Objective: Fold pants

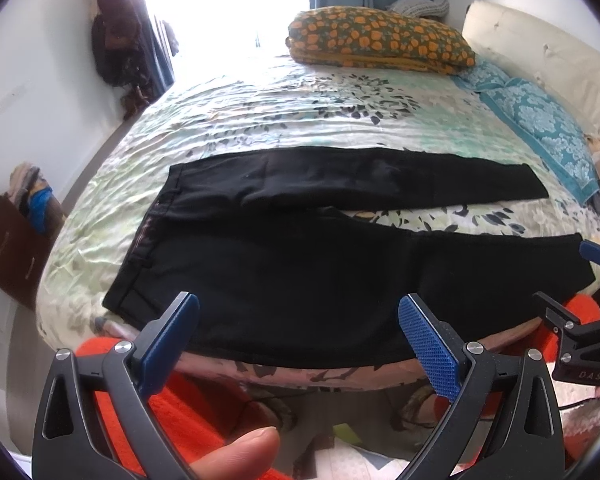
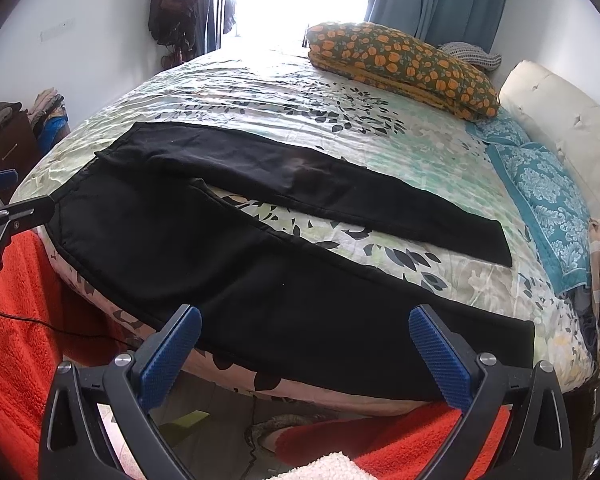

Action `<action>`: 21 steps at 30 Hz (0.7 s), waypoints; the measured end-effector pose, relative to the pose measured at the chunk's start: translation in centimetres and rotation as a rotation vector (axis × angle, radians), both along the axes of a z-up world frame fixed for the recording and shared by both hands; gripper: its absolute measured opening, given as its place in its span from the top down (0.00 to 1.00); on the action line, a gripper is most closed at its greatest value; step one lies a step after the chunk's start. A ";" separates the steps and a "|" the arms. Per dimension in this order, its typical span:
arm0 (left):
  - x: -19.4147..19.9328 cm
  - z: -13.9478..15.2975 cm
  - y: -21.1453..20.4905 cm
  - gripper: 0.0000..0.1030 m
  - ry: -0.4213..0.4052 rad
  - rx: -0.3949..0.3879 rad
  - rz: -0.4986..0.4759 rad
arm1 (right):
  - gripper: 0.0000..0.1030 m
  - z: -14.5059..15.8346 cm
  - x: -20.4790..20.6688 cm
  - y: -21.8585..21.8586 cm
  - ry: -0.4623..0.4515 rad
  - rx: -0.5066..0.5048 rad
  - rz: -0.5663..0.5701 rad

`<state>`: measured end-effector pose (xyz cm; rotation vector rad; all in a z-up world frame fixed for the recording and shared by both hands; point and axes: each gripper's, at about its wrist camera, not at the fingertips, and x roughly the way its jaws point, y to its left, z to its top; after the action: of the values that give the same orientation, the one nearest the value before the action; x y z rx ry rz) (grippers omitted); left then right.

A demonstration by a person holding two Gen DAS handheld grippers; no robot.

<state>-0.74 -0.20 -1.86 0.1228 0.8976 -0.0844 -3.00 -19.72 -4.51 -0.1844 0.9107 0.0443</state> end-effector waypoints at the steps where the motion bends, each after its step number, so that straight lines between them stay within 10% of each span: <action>1: -0.1 0.0 0.0 0.02 -0.002 -0.001 -0.002 | 0.00 0.0 0.0 0.1 -0.001 -0.002 0.001; 21: 4.6 1.6 0.1 0.02 -0.039 0.073 0.031 | 0.00 3.0 3.2 -1.6 -0.099 0.081 -0.050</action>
<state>3.84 -0.15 -0.28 0.1778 0.8635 -0.0198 0.25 -21.37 -1.46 -0.0879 0.8131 0.0250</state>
